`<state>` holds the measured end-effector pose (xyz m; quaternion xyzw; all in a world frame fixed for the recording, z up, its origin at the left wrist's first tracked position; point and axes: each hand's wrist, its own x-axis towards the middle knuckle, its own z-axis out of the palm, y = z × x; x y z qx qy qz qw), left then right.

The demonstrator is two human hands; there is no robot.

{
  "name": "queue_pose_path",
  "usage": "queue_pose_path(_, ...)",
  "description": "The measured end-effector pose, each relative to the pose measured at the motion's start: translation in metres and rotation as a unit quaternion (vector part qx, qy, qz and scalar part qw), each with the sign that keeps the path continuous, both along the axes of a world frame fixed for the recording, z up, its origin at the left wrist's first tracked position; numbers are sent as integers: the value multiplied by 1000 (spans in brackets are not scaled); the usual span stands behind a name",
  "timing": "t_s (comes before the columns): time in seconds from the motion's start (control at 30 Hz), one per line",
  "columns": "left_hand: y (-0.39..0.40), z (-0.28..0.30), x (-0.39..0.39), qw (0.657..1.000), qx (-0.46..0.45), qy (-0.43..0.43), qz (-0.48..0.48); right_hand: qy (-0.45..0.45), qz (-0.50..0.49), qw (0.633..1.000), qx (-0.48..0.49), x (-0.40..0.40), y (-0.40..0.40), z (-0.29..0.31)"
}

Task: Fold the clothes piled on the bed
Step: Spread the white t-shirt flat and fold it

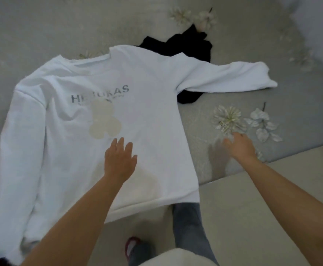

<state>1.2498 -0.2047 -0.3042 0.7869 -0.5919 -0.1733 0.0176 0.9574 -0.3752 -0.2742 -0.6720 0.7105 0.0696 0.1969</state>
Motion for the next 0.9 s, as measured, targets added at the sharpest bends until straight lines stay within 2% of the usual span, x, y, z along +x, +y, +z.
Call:
queue_pose_path(0.17,-134,2,-54,999,-12,37,-11,-119,-133,984,-16,-50,-119,-3)
queue_pose_path(0.27,-218,-16,-86,998,-42,18,-46,-172,-211,962,-19,-73,-200,-16)
queue_pose_path(0.47,-352,-45,-141,997,-27,-12,-66,-284,-281,917,-4,-102,-310,-51)
queue_pose_path(0.53,-376,-54,-151,996,-10,-33,-80,-310,-279,909,-5,-101,-333,-65)
queue_pose_path(0.8,-405,-77,-152,990,89,-52,-92,-302,-266,914,-44,-79,-380,-87)
queue_pose_path(0.9,-407,-76,-148,991,83,-46,-97,-312,-262,912,-51,-83,-385,-91)
